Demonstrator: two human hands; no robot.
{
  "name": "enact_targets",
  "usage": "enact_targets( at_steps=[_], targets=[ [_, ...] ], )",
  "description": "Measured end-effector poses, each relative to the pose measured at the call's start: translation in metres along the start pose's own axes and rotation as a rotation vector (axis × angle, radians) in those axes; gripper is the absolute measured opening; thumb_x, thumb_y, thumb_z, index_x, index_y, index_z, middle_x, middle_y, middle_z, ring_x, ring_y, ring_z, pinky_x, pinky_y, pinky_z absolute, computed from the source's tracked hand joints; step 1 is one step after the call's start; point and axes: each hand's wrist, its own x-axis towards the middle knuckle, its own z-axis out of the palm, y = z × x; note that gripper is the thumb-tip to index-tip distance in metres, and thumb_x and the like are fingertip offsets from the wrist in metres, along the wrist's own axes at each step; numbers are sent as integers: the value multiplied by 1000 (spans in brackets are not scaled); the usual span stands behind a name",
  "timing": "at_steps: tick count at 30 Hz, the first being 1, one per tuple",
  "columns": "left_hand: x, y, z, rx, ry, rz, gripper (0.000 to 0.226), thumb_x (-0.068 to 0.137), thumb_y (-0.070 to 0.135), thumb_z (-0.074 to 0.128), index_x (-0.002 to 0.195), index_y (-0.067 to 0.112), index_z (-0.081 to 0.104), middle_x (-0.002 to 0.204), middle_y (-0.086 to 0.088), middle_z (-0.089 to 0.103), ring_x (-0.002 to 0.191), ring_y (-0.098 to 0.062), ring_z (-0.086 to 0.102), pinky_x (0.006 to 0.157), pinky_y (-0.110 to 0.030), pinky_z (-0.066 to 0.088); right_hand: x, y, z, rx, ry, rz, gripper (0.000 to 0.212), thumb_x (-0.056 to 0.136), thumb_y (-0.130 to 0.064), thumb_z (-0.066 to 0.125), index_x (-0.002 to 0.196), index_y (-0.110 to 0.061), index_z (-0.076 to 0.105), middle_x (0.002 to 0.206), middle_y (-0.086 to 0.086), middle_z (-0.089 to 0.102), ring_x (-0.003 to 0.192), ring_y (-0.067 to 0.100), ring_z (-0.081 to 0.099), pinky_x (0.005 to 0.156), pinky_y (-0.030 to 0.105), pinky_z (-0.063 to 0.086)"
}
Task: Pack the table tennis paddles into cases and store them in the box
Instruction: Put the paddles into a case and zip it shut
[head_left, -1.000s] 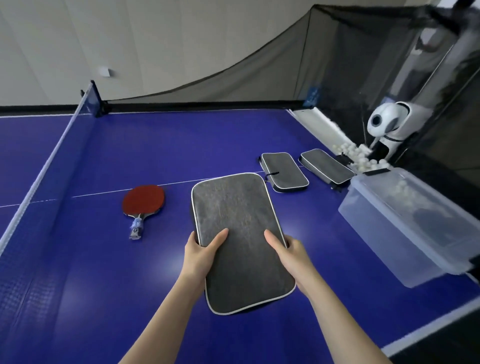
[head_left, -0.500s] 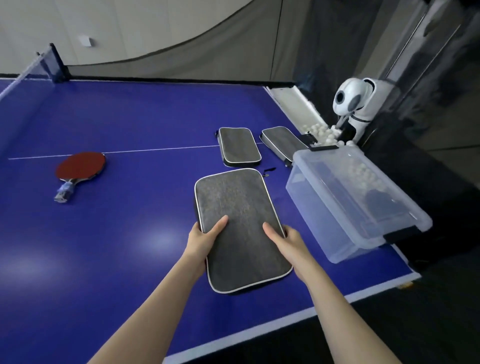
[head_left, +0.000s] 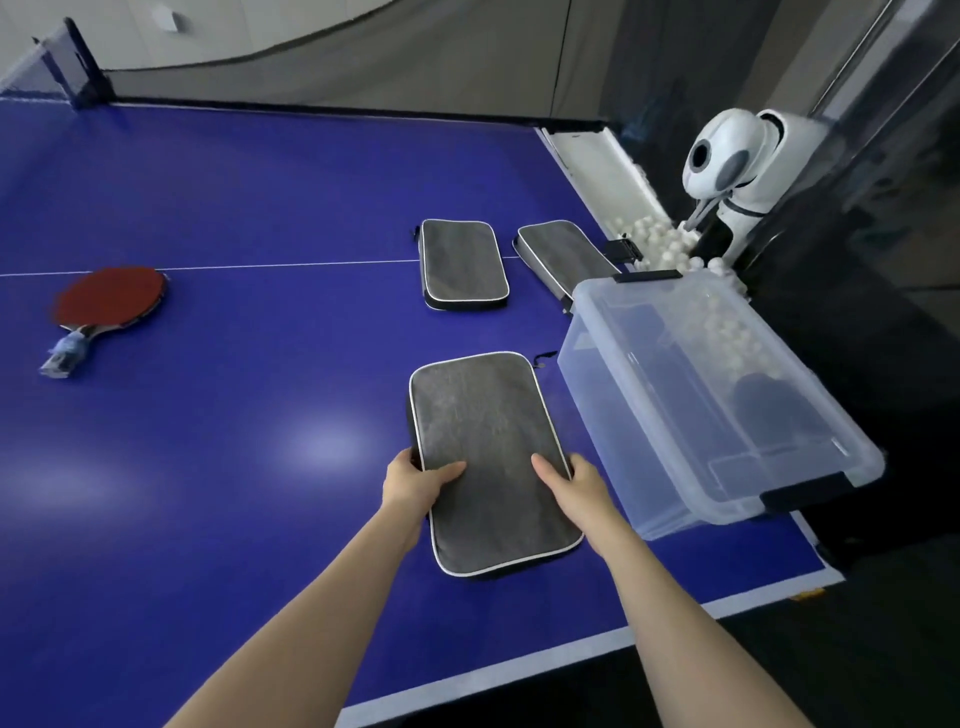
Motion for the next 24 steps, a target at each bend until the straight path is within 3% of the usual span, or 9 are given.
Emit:
enact_targets(
  at_steps=[5,9,13,17,20,24],
  targets=[
    [41,-9,7,60,45,-50,44,67,19,85,104,12,62,105,-6,69,94,-26,66,88,-44,55,42,9,14,-59,-62,42,46,87,-46,60,122,-16,56,124,3,62,111,20,57,86,29,46],
    [64,-11,7,137,72,-89,49,69,17,85,111,6,61,116,-11,62,100,-29,64,91,-47,53,67,10,29,-137,-125,113,61,90,-44,56,139,-10,41,139,6,50,128,24,47,105,41,41],
    [72,-11,14,288,118,-61,47,71,21,83,110,5,61,116,-11,57,96,-28,61,85,-43,53,81,11,39,-217,-99,108,46,91,-35,58,126,-7,49,128,11,54,120,28,50,101,40,43],
    [69,-11,16,382,173,-18,43,72,27,81,106,8,62,103,-2,46,88,-21,53,74,-33,44,86,12,40,-364,-59,125,48,90,-40,59,122,-5,52,127,14,43,121,31,43,102,46,39],
    [71,-13,15,332,150,-51,58,72,26,82,122,12,56,114,-3,45,102,-24,53,86,-39,48,86,11,41,-429,-43,105,54,89,-41,59,130,-7,48,129,13,44,125,31,41,102,45,39],
    [70,-9,20,328,190,-75,89,73,22,81,146,15,31,138,-10,36,127,-30,40,104,-47,39,82,0,43,-522,60,-7,62,90,-37,60,141,-13,34,137,9,41,128,26,37,100,41,37]
  ],
)
